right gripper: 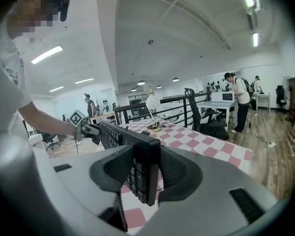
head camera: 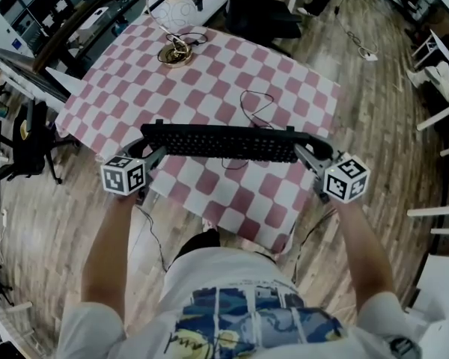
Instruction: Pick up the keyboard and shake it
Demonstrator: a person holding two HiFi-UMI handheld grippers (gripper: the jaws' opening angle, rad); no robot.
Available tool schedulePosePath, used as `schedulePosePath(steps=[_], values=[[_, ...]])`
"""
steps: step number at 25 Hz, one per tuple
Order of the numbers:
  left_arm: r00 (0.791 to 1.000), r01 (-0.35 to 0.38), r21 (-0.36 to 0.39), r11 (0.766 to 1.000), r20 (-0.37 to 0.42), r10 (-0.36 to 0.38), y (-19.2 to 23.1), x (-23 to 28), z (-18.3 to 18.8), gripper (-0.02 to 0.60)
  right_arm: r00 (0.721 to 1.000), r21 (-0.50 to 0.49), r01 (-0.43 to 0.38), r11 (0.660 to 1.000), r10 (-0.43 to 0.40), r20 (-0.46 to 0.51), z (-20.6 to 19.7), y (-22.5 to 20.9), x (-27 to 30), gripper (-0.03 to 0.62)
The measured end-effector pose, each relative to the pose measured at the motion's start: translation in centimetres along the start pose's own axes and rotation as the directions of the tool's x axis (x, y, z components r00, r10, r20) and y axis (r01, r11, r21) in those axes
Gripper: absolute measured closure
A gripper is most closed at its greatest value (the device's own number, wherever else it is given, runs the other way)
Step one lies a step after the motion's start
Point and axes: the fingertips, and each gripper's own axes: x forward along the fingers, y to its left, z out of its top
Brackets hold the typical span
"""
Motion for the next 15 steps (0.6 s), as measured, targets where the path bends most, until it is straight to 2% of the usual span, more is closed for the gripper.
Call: schedulePosePath(steps=[6,15], values=[[0.996,-0.020,0.027,0.999,0.085,0.018,-0.8,-2.5,3.3,0.327,0.997,-0.135,0.016,0.991,-0.005,0.083,4.8,1.4,-1.9,0.442],[0.981,-0.053,0.048,0.997,0.189,0.043,-2.0,-6.6,6.7,0.327,0.984,-0.308,0.040,0.951,0.017,0.179,10.9,4.2,-4.8,0.442]])
